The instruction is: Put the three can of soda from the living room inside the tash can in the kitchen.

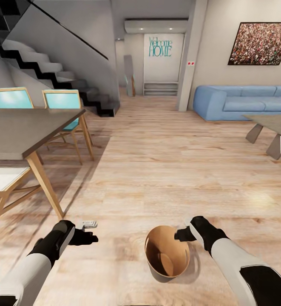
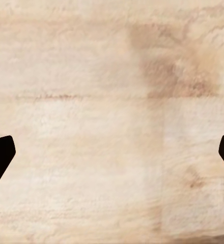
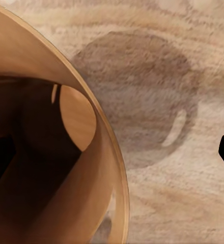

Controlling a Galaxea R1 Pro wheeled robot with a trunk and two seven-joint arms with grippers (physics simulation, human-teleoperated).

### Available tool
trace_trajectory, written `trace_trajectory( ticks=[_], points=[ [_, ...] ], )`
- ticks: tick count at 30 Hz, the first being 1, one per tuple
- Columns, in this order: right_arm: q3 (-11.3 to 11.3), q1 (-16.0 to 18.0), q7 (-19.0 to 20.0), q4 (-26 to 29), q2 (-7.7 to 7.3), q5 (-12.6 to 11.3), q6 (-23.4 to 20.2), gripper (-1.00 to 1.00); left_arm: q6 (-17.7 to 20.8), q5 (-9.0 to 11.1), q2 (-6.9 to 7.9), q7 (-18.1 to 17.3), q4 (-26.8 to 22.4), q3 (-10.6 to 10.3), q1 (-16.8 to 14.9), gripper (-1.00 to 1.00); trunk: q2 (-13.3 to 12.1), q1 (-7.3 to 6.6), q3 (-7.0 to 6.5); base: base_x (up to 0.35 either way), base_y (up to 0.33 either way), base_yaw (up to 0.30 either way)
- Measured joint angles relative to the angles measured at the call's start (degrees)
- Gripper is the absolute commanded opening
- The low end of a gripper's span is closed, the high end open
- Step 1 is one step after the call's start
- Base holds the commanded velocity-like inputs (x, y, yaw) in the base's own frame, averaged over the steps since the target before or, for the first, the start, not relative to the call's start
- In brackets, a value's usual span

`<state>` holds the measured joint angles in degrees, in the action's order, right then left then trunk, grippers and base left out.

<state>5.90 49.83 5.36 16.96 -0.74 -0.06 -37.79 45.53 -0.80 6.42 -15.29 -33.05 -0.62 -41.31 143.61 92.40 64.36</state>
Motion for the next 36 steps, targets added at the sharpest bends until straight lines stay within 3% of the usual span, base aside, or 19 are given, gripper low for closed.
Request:
trace_trajectory(
  ticks=[10,27,36],
  points=[
    [0.06,-0.55,0.00,0.00,0.01,0.12,0.06,1.00,0.00,0.00,0.00,0.07,-0.06,0.00,0.00,1.00,0.13,0.26,2.22,0.000,0.000,0.000],
    [0.11,-0.87,0.00,0.00,0.04,0.15,0.29,1.00,0.00,0.25,0.00,0.08,-0.26,-0.01,0.00,1.00,0.14,0.25,2.22,0.000,0.000,0.000],
    [0.05,-0.88,-0.04,0.06,-0.06,0.22,0.43,1.00,0.00,0.18,0.00,0.14,-0.20,0.00,0.00,1.00,0.25,0.49,4.21,0.000,0.000,0.000]
  ],
)
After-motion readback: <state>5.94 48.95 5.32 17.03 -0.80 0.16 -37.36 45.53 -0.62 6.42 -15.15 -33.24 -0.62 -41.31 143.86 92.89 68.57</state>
